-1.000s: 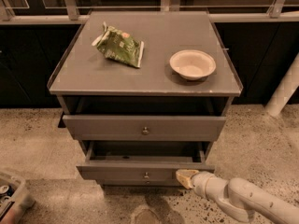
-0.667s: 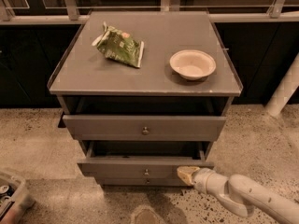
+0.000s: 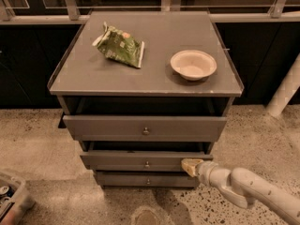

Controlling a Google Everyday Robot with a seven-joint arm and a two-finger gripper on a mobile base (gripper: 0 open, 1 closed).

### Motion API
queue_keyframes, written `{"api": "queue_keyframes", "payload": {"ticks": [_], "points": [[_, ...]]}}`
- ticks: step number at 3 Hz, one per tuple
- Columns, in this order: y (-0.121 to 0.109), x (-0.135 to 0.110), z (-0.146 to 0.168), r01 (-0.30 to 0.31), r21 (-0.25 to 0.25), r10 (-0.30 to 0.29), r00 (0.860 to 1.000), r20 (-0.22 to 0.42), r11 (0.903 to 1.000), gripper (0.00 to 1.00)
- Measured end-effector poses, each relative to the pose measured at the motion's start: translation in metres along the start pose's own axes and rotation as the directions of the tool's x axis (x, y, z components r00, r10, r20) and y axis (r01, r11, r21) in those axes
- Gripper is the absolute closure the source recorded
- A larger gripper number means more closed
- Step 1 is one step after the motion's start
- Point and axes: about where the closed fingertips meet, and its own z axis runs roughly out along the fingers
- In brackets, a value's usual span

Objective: Close middle drawer

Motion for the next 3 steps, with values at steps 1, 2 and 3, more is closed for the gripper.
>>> {"api": "queue_keyframes", "payload": {"ticks": [1,2,3], "points": [[-0.015,-0.015,0.013,0.008,0.018,-0.008,0.999,0.035,0.9998,1.0],[-0.014,-0.013,0.013,0.005,0.017,-0.005,0.999,0.036,0.9999,1.0],[-0.005,0.005,0.005,-0.062,0.009,0.062,0.998,0.018,0.998,1.0]]}}
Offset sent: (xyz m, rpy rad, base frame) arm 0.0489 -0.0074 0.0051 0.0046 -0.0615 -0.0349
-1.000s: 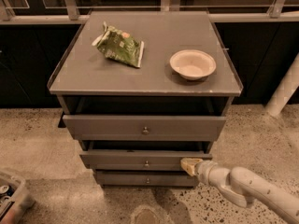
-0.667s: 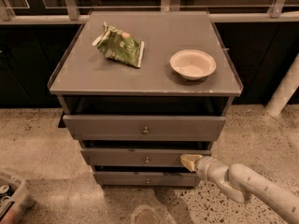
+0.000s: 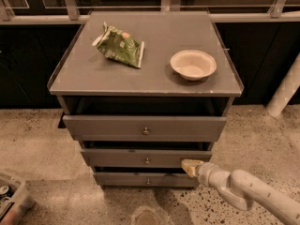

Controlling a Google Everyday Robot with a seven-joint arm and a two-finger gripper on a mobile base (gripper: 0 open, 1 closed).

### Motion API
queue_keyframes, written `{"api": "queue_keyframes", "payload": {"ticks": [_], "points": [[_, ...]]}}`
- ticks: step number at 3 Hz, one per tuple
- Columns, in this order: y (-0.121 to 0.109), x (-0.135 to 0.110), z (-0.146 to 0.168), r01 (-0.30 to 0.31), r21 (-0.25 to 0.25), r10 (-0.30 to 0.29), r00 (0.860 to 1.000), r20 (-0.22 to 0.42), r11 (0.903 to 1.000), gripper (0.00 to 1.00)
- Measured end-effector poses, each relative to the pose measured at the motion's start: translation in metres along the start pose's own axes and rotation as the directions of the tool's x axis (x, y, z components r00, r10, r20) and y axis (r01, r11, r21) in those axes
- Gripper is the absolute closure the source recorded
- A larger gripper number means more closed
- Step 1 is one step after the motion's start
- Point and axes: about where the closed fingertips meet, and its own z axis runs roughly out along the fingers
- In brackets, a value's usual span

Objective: Close middle drawer

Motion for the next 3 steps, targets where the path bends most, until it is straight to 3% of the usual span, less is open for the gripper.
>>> {"api": "queue_keyframes", "payload": {"ticks": [1,3], "points": [[0.0102,0.015,-0.0196,-0.064,0.022,0.064,0.998,0.001,0.9977,1.0],[0.0112,0.0184,-0.0222,-0.069,0.024,0.069,0.998,-0.001,0.9974,0.58]]}}
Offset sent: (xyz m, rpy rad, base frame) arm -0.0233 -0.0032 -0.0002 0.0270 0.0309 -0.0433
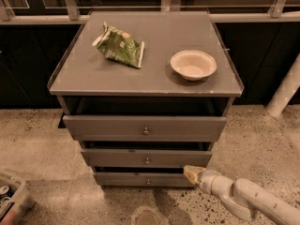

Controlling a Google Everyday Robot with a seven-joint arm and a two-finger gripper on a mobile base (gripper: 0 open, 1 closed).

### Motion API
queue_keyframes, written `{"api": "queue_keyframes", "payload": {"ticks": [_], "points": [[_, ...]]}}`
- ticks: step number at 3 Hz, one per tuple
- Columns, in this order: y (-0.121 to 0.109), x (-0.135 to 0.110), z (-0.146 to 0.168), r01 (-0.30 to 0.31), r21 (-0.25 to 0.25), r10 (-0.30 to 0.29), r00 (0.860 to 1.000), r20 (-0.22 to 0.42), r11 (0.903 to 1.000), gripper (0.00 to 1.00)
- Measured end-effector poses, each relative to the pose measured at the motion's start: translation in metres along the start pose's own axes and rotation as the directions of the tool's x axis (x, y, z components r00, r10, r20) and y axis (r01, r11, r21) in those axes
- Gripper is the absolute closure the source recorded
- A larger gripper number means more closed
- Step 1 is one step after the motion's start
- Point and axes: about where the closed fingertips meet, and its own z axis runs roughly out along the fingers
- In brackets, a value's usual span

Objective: Close middle drawer

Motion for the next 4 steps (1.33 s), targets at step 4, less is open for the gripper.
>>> {"api": "queue_keyframes", "payload": {"ticks": [4], "points": [[0.0001,0.0,0.0001,0.0,0.0,0.0,1.0,0.0,1.0,0.0]]}}
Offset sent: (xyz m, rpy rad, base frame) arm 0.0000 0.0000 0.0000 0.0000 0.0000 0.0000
